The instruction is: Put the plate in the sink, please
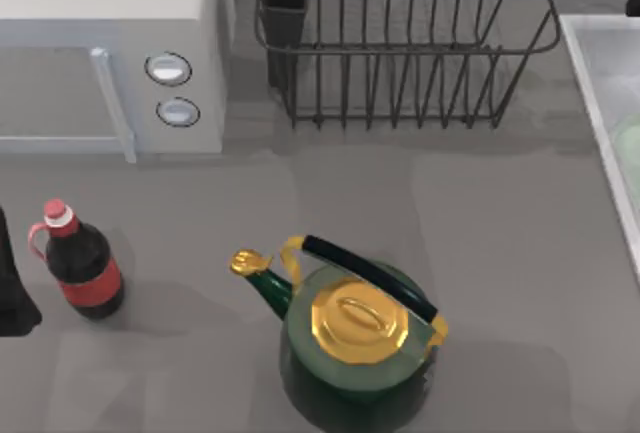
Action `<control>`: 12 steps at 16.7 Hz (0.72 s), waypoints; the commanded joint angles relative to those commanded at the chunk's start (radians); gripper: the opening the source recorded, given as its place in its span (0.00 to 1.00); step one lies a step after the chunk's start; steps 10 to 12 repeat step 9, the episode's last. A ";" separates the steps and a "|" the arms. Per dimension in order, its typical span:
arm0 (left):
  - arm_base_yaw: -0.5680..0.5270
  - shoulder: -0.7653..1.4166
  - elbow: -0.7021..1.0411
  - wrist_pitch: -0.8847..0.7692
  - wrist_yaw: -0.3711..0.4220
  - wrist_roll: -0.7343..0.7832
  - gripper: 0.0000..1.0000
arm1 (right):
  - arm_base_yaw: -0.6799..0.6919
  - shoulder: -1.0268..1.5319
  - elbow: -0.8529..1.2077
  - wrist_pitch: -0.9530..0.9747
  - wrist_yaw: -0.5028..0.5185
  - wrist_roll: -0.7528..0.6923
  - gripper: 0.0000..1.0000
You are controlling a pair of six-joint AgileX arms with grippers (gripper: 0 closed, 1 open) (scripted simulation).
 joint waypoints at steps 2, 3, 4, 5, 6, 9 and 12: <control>0.000 0.000 0.000 0.000 0.000 0.000 1.00 | 0.000 0.000 0.000 0.000 0.000 0.000 0.90; 0.000 0.000 0.000 0.000 0.000 0.000 1.00 | 0.000 0.000 0.000 0.000 0.000 0.000 0.98; 0.000 0.000 0.000 0.000 0.000 0.000 1.00 | 0.000 0.000 0.000 0.000 0.000 0.000 1.00; 0.000 0.000 0.000 0.000 0.000 0.000 1.00 | 0.000 0.000 0.000 0.000 0.000 0.000 1.00; 0.000 0.000 0.000 0.000 0.000 0.000 1.00 | 0.000 0.000 0.000 0.000 0.000 0.000 1.00; 0.000 0.000 0.000 0.000 0.000 0.000 1.00 | 0.000 0.000 0.000 0.000 0.000 0.000 1.00; 0.000 0.000 0.000 0.000 0.000 0.000 1.00 | 0.000 0.000 0.000 0.000 0.000 0.000 1.00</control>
